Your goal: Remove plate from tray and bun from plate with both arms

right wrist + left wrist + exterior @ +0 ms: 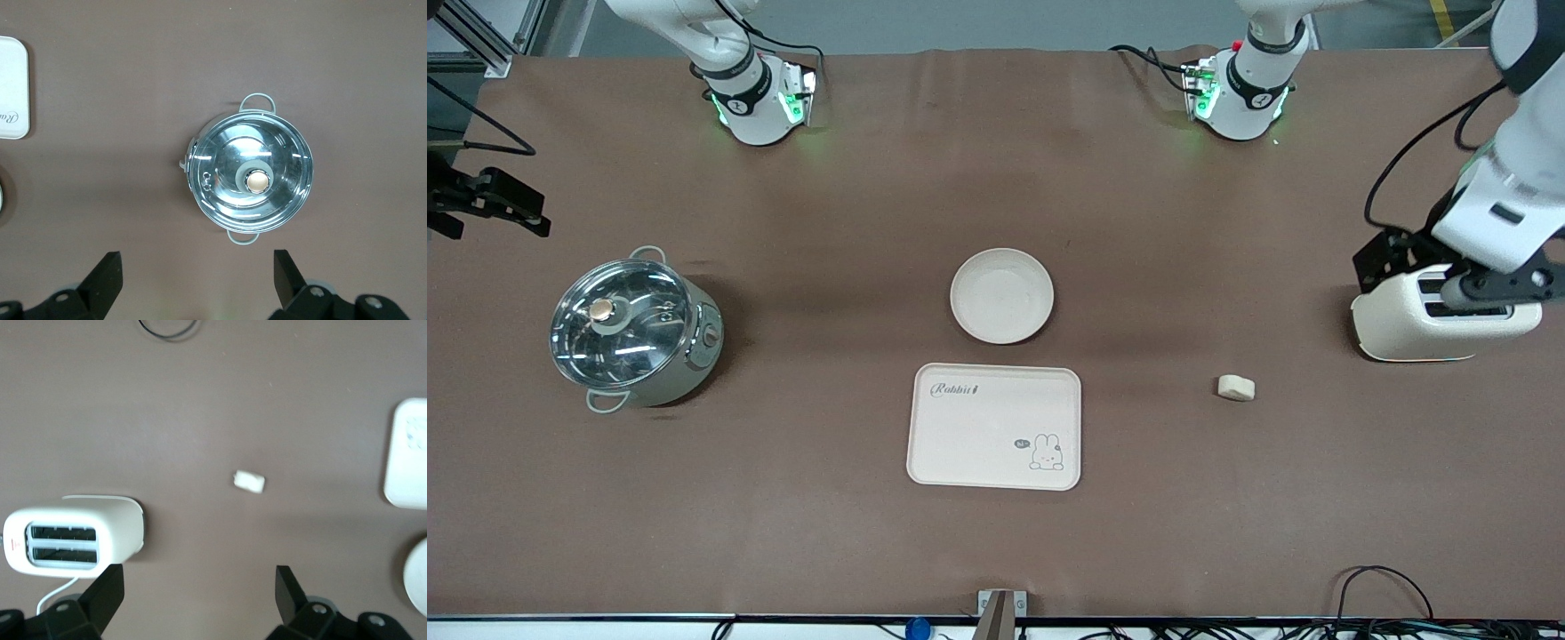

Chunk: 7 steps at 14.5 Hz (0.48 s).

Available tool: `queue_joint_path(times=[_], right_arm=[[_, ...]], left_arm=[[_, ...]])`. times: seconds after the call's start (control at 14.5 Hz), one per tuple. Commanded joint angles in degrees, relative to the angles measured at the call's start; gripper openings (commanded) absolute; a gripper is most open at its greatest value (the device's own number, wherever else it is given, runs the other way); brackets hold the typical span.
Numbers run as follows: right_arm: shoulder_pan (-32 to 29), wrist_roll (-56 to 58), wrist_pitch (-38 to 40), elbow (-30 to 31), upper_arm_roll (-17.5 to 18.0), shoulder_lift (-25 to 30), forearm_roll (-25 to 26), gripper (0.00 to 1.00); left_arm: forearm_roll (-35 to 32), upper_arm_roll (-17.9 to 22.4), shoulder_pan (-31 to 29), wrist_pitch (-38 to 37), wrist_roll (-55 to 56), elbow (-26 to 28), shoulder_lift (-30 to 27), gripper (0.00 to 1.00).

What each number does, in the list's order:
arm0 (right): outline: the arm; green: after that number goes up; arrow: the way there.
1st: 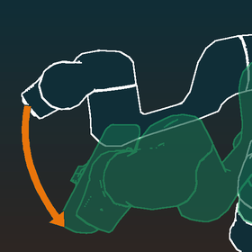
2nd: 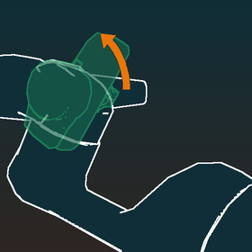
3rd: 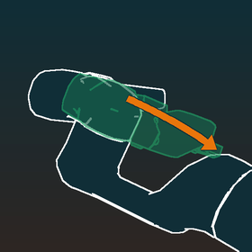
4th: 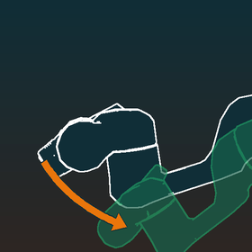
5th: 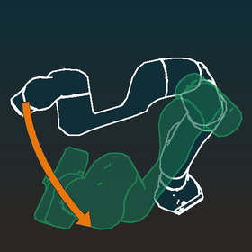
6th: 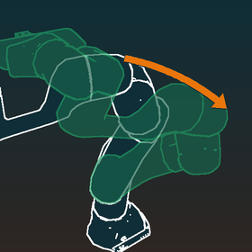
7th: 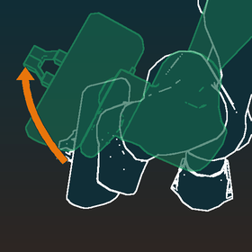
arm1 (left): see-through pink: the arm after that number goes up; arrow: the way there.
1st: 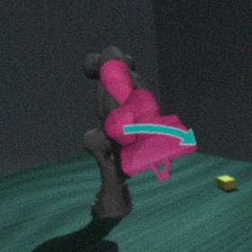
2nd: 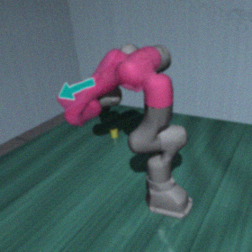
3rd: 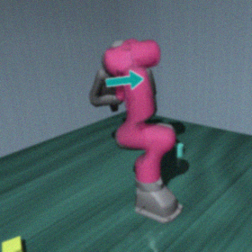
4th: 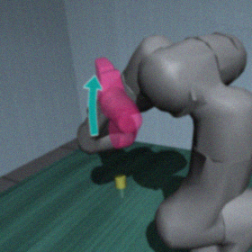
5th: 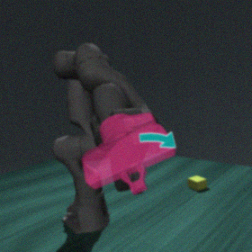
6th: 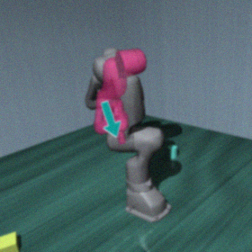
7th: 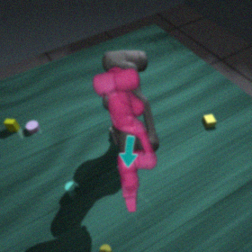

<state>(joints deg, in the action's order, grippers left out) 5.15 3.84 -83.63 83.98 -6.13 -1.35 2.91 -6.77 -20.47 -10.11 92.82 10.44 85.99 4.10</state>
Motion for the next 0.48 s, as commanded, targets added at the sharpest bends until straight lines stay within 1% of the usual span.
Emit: queue_joint_path(times=[0.0,0.07,0.14,0.28,0.35,0.42], right_arm=[[0.30,-1.11,-0.30,2.15,0.32,1.97,0.52,1.00],[0.30,-1.11,-0.39,2.07,0.32,1.97,0.52,1.00],[0.39,-1.11,-0.56,2.07,0.32,1.88,0.52,1.00],[0.30,-1.11,-0.39,2.07,0.32,1.88,0.52,1.00],[0.30,-1.02,-0.13,2.15,0.32,1.97,0.52,1.00],[0.30,-1.02,-0.13,2.15,0.32,2.05,0.52,1.00]], left_arm=[[3.68,3.22,1.83,-2.46,-3.92,2.33,-4.87,1.00],[4.91,5.86,4.37,-2.99,-5.07,3.73,-6.19,1.00],[6.32,9.36,7.53,-3.34,-5.43,5.49,-8.12,1.00],[8.61,13.51,10.89,-3.70,-7.00,9.88,-12.07,1.00],[8.53,14.31,11.95,-3.96,-7.28,10.86,-13.23,1.00],[8.35,14.32,11.78,-4.66,-7.28,11.30,-13.67,1.00]])
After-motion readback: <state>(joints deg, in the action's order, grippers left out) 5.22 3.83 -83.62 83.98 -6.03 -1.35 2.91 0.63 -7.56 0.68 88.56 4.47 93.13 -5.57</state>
